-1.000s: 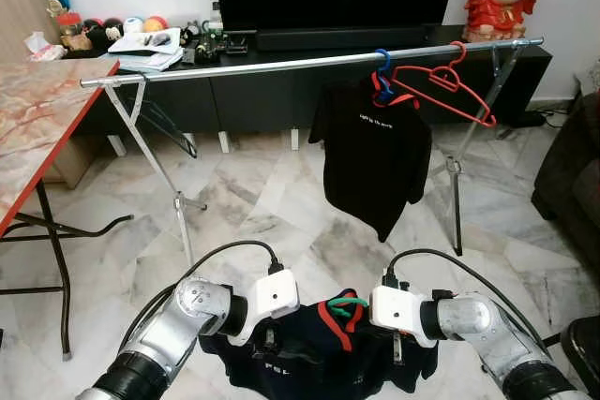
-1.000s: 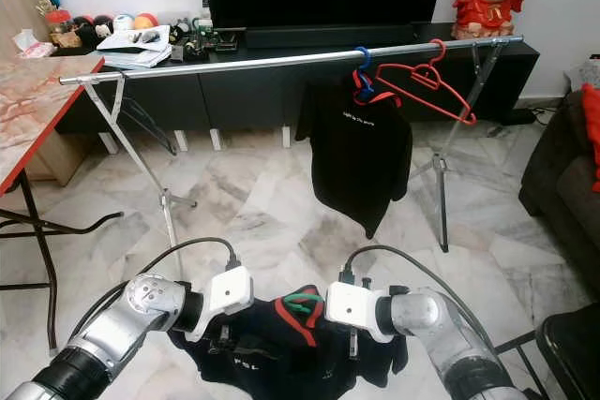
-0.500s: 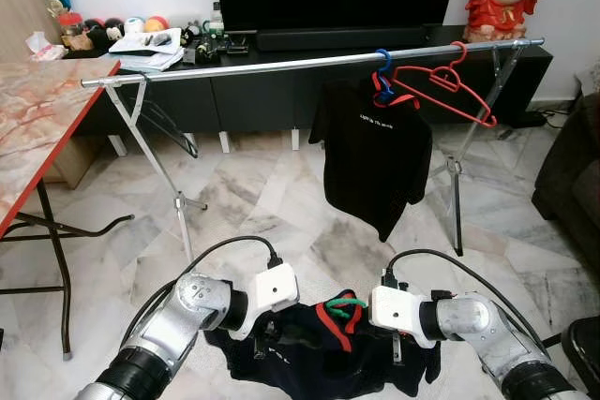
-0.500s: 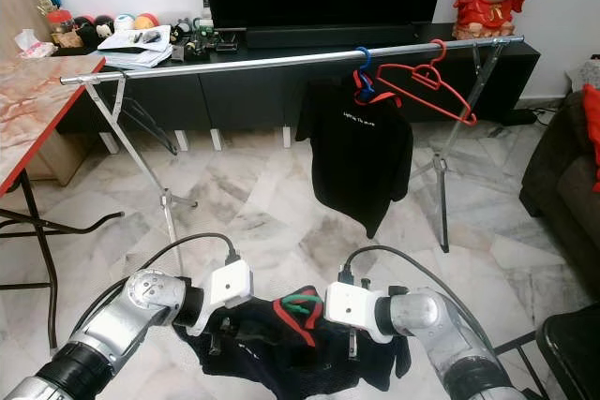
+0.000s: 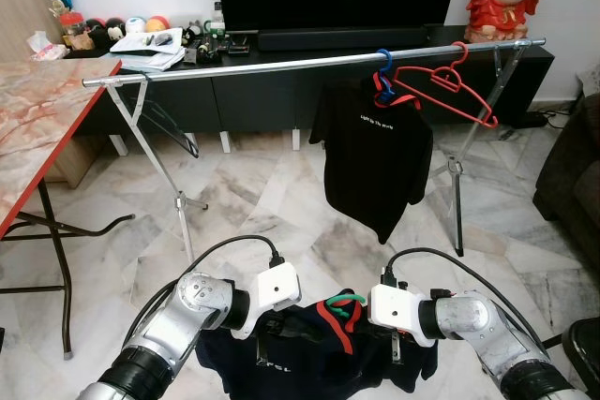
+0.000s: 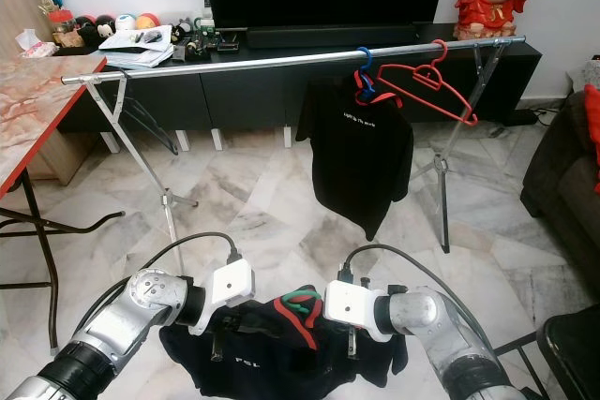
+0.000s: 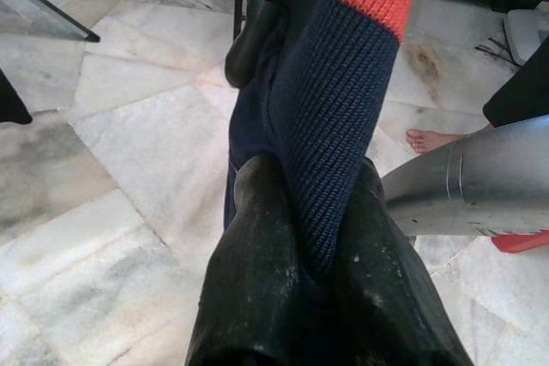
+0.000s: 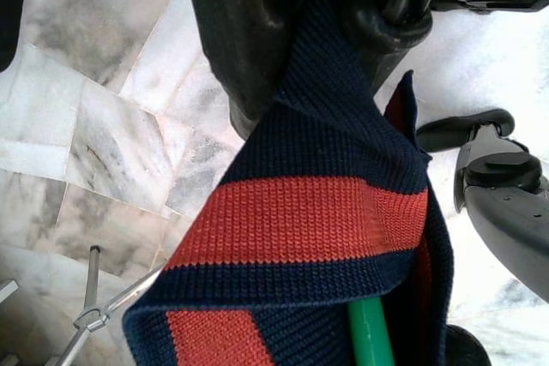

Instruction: Hang hanger

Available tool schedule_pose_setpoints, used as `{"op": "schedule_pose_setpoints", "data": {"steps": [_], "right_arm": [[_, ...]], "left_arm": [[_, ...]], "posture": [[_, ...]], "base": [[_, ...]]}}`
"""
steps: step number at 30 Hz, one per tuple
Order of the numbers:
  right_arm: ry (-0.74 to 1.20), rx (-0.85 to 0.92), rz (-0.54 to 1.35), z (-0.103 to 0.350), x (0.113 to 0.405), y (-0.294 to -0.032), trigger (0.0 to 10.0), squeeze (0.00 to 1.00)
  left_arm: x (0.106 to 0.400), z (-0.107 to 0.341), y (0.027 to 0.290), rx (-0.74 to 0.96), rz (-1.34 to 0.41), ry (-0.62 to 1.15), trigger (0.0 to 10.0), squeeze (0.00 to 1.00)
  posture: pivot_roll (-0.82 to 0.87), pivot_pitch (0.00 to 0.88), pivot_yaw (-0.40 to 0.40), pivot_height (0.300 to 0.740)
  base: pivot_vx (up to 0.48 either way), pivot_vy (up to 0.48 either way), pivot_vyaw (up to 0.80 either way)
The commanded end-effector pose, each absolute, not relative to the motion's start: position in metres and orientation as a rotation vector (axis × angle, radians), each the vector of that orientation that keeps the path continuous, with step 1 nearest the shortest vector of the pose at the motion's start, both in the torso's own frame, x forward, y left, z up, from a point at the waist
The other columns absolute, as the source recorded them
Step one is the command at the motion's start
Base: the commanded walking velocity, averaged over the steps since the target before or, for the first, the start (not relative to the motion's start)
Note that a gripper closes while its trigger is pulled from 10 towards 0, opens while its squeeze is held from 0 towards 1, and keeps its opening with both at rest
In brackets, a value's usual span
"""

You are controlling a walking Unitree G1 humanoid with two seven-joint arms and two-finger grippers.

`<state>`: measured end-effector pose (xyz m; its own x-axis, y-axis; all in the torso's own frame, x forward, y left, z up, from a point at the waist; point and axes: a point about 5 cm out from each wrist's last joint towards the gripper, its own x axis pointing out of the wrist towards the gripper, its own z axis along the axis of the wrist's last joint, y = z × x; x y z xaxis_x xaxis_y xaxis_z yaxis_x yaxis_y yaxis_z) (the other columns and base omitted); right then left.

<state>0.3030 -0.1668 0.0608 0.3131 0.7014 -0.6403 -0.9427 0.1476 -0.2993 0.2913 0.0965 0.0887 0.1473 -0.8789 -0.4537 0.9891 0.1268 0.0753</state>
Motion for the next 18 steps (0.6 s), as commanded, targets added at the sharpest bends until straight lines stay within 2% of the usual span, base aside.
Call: {"op": "schedule_pose_setpoints", "data": {"steps": [1,14,15,16,17,18], "right_arm": [[0.300,-0.717,1.169,0.0804,0.3171,-0.1638,0.0,0.00],[0.300,-0.715,1.152,0.0820,0.3196,-0.1639,0.0,0.02],[0.298,-0.719,1.143,0.0823,0.3202,-0.1644,2.1,0.12],[0.297,-0.722,1.137,0.0825,0.3207,-0.1648,2.1,0.12],[0.302,-0.724,1.122,0.0822,0.3218,-0.1655,10.0,1.00],[0.306,-0.722,1.124,0.0818,0.3217,-0.1656,10.0,1.00]], "left_arm": [[0.2878,0.0858,0.0945,0.378,-1.437,0.356,0.0,0.00],[0.2871,0.0863,0.0943,0.371,-1.447,0.358,0.0,0.00],[0.2872,0.0863,0.0942,0.371,-1.447,0.357,0.0,0.00],[0.2872,0.0864,0.0942,0.371,-1.447,0.356,0.0,0.00],[0.2873,0.0863,0.0944,0.370,-1.445,0.356,0.0,0.00],[0.2873,0.0863,0.0944,0.370,-1.445,0.356,0.0,0.00]], "posture": [[-0.05,0.048,0.020,0.740],[-0.05,0.049,0.020,0.740],[-0.04,0.050,0.020,0.740],[-0.04,0.050,0.020,0.740],[-0.04,0.049,0.020,0.740],[-0.04,0.049,0.020,0.740]], "base": [[0.000,0.000,0.00],[0.000,0.000,0.00],[0.000,0.000,0.00],[0.000,0.000,0.00],[0.000,0.000,0.00],[0.000,0.000,0.00]]}}
